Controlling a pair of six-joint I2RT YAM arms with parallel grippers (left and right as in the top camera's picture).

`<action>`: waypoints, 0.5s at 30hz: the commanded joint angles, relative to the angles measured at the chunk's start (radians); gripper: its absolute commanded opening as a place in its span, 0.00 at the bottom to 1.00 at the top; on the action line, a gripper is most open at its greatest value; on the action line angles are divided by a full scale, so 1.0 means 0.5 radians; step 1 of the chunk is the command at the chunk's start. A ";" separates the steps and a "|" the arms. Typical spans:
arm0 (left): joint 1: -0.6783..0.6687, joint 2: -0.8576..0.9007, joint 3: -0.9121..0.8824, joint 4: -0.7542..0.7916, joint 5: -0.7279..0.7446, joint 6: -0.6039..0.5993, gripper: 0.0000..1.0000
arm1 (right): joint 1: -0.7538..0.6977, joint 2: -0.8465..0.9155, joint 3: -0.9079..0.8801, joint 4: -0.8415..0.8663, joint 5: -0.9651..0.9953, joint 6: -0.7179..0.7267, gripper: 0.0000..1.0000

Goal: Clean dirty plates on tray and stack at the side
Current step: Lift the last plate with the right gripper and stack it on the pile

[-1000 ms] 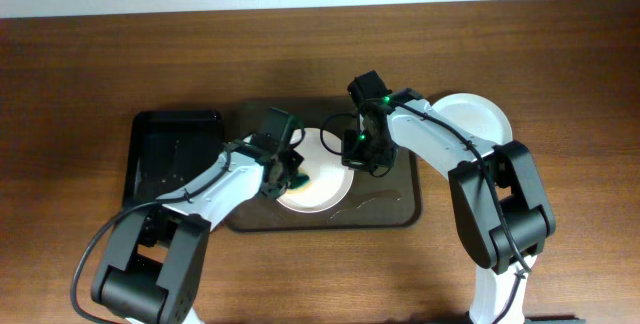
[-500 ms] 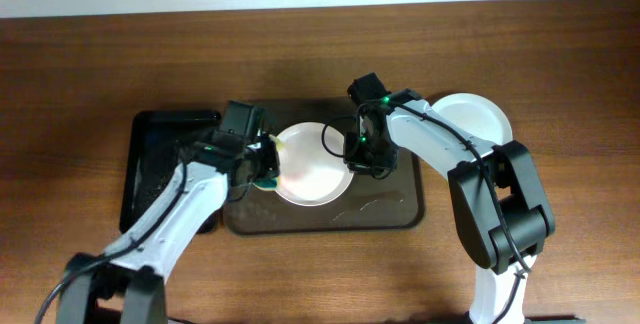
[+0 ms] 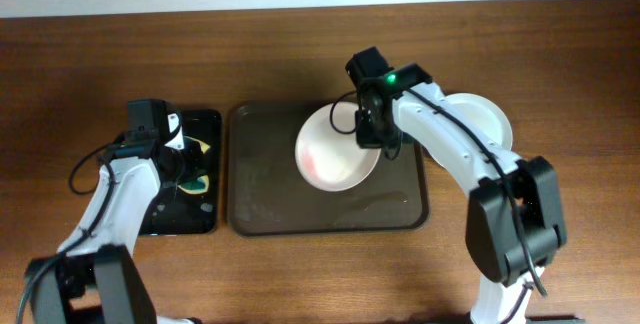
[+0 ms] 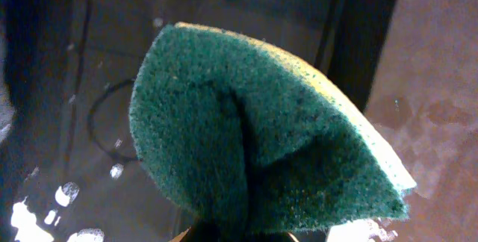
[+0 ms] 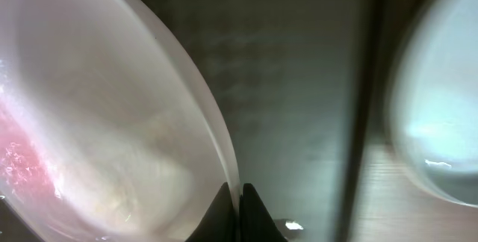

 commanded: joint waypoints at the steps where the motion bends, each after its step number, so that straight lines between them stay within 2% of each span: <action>1: 0.012 0.139 -0.005 0.069 0.051 0.160 0.00 | 0.009 -0.142 0.054 -0.084 0.491 -0.043 0.04; 4: 0.012 0.211 -0.005 0.101 0.050 0.159 0.00 | 0.041 -0.259 0.072 -0.112 0.809 -0.044 0.04; 5: 0.012 0.214 -0.005 0.108 0.050 0.159 0.03 | 0.098 -0.313 0.093 -0.111 0.941 -0.044 0.04; 6: 0.012 0.214 -0.005 0.111 0.050 0.159 0.24 | 0.180 -0.346 0.102 -0.109 1.108 -0.044 0.04; 7: 0.012 0.214 -0.005 0.111 0.050 0.159 0.52 | 0.249 -0.353 0.102 -0.110 1.238 -0.044 0.04; 9: 0.012 0.214 -0.005 0.111 0.050 0.159 0.76 | 0.375 -0.353 0.102 -0.111 1.468 -0.044 0.04; 11: 0.012 0.203 -0.002 0.104 0.051 0.158 0.81 | 0.504 -0.353 0.102 -0.111 1.742 -0.043 0.04; 12: 0.012 0.140 0.007 0.098 0.051 0.156 0.87 | 0.562 -0.353 0.102 -0.111 1.888 -0.043 0.04; 15: 0.012 -0.067 0.007 0.105 0.051 0.158 0.93 | 0.623 -0.353 0.102 -0.100 2.009 -0.027 0.04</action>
